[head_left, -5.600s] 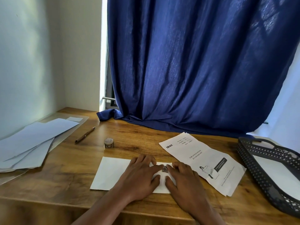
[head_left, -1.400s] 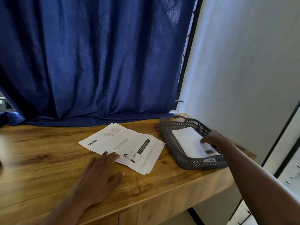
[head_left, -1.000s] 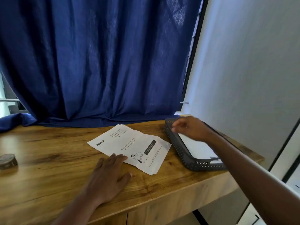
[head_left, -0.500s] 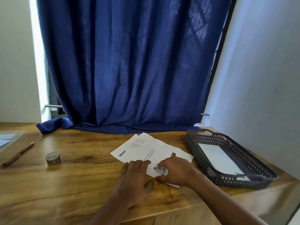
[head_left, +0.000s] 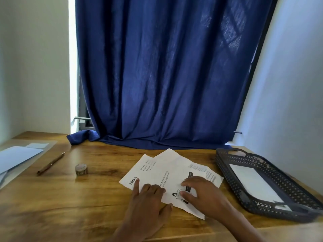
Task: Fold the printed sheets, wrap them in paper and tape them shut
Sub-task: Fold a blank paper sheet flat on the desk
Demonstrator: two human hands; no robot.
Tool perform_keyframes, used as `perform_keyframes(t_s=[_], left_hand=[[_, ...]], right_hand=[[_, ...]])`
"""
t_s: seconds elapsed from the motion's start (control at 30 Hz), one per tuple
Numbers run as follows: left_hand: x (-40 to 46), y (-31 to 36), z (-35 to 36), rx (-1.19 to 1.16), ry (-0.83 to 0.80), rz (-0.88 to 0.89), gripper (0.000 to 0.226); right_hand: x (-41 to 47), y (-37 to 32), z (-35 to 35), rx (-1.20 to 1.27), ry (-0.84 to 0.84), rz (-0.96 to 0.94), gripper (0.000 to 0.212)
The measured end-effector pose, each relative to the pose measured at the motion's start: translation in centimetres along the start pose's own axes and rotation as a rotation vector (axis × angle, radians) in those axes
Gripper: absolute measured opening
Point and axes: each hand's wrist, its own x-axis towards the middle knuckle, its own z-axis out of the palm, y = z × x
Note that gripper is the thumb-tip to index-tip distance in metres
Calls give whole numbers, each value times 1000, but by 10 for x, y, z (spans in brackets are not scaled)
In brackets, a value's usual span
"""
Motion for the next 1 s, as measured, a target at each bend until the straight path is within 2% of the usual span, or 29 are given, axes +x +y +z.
perform_keyframes(t_s=[0.23,0.47,0.67,0.77,0.9,0.93,1.0], left_hand=[[-71,-32,-33,35,-31,-78,74],[-106,-47,-54,20,-45,-154,72],[-104,-82,-66,-19,54,-211,62],[-92,-101,-64,-14,17,-251,62],[-77,-109,-51,-12,-69,-222,62],[-71,-113,-50,-14,-48,-222,61],[-56,-130,-53,-21,101,-246,57]], right_hand=[[1,-49,19,232,78,11,31],[15,-122,58,182,-26,-49,43],[15,-130,76,83,-196,-41,60],[10,-129,74,87,-210,-56,60],[8,-129,73,83,-210,-53,61],[7,-130,72,87,-214,-50,64],[5,-131,70,105,-210,-54,85]])
